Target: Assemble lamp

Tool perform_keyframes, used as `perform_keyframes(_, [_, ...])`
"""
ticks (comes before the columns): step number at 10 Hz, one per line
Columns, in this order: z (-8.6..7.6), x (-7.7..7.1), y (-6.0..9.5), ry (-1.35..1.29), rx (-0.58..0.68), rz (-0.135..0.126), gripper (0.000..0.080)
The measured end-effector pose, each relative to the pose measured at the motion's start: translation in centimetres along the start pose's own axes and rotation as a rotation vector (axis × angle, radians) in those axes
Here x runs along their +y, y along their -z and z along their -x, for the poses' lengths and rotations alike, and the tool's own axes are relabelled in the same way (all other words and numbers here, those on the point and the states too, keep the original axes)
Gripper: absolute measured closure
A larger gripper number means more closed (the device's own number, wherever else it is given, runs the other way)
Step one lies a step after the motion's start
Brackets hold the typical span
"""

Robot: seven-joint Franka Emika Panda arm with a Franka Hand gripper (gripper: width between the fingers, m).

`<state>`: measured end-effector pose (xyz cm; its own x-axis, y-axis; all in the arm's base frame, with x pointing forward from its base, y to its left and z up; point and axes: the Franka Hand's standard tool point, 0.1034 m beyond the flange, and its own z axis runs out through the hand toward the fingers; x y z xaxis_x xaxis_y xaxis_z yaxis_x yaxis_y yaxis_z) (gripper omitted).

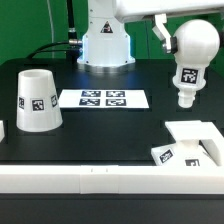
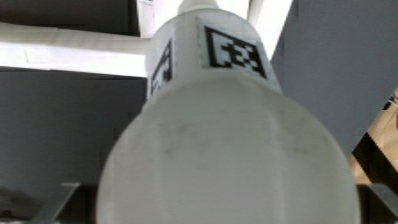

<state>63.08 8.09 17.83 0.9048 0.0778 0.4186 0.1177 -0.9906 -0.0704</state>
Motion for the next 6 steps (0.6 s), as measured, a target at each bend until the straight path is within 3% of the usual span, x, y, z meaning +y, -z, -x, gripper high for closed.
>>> perform_keyframes(1, [0.1,-0.1,-0.5,0.01,0.066,0.009,0.0223])
perform_keyframes(6, [1.2,-0.1,-2.5,0.031,0.034,0.006,0.0223])
